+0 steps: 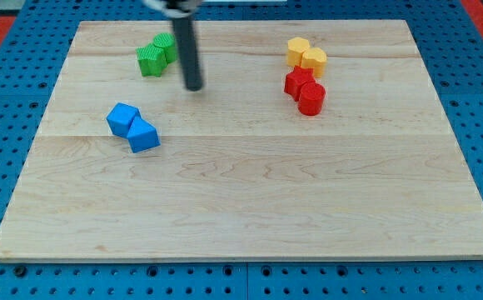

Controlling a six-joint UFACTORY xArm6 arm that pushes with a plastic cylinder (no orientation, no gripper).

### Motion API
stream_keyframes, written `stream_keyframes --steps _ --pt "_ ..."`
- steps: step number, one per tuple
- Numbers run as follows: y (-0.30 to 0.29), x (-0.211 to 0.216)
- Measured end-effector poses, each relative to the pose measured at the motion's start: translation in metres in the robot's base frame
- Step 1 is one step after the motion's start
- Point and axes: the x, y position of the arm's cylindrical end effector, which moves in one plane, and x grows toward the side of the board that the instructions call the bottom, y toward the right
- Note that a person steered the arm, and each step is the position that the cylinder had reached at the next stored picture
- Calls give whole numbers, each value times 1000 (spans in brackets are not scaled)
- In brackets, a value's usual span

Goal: Push the heart to the top right of the hexagon

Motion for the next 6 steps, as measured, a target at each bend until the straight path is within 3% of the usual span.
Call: stream_keyframes --steps 1,2,4,6 --pt "106 -16" --pt "143 -30" --pt "182 -100" --pt "176 -79"
